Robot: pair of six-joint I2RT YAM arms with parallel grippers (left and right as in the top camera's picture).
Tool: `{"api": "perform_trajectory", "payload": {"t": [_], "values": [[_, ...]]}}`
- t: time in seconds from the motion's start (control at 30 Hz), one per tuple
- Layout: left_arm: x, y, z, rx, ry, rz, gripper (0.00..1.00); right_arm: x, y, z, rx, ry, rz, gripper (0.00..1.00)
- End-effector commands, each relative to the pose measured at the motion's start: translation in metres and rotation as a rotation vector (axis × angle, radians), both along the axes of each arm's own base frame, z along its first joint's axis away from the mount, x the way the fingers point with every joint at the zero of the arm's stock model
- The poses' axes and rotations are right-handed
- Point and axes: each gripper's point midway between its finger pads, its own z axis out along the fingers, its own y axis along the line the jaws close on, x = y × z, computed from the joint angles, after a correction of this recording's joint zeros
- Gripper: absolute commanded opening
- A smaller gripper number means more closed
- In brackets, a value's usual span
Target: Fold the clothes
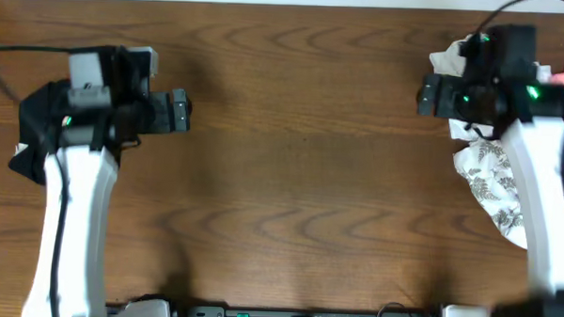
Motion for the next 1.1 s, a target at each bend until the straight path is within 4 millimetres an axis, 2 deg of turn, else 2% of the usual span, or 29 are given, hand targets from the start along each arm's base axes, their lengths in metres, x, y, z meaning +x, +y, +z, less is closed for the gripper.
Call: {"api": "perform_trajectory", "payload": {"t": [0.0,0.1,0.23,0.37,0.47,0.57,0.77,0.93,1.07], "values": [[-0.022,-0.01,0.016,-0.01,-0.064,-0.055,0.98,-0.033,0.003,0.022,-0.008,-0.093,0.007,0.99],[-0.044,-0.017,0.025,-0.016,-0.115,-0.079,0.98,-0.065,0.004,0.025,-0.007,-0.168,0.013,0.99],[-0.071,-0.027,0.023,-0.035,-0.171,-0.119,0.98,-0.1,0.003,0.024,-0.005,-0.252,0.012,0.99],[-0.094,-0.029,0.007,-0.03,-0.203,-0.118,0.98,-0.128,0.001,0.013,-0.006,-0.299,0.009,0.99],[-0.104,-0.03,-0.01,-0.03,-0.188,-0.116,0.98,-0.143,0.002,0.001,-0.002,-0.297,0.012,0.99],[-0.107,-0.03,-0.022,-0.035,-0.159,-0.115,0.98,-0.154,0.001,-0.013,-0.004,-0.254,0.012,0.99],[-0.105,-0.03,-0.03,-0.04,-0.125,-0.114,0.98,-0.175,0.001,-0.036,-0.007,-0.126,0.013,0.99],[-0.103,-0.03,-0.036,-0.044,-0.102,-0.113,0.98,-0.186,0.0,-0.045,-0.009,-0.071,0.013,0.99],[-0.102,-0.03,-0.04,-0.047,-0.083,-0.113,0.98,-0.187,0.0,-0.046,-0.008,-0.066,0.014,0.99]]}}
